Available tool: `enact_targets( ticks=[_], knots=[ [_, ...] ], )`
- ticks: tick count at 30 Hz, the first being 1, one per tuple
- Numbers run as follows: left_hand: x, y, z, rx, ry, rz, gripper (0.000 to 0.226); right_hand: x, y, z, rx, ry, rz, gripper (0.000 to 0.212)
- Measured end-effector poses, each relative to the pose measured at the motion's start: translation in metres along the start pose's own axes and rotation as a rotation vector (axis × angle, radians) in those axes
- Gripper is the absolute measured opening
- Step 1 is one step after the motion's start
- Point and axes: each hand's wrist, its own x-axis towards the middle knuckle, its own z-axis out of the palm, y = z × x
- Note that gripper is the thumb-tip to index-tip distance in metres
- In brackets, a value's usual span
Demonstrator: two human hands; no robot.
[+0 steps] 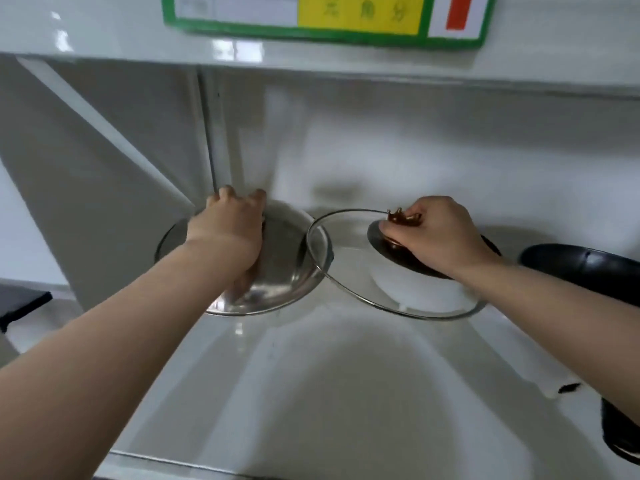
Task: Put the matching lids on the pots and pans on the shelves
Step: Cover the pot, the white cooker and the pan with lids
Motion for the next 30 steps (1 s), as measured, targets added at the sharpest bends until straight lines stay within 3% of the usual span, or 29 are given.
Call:
enact_targets(
  ticks=[12,25,30],
  knots=[
    [0.048,-0.007,0.075,-0.123,-0.002,0.020,0.027,0.059,0.068,0.040,-0.096,0.012,0.093,0.034],
    [0.071,-0.007,0.100,-0.134,0.001,-0.015,0.031,0.089,0.121,0.040,-0.175,0.046,0.156,0.039],
    [0.092,-0.005,0.106,-0.171,-0.025,-0.051,0.030,0.093,0.134,0.040,-0.234,0.041,0.064,0.042]
  ],
)
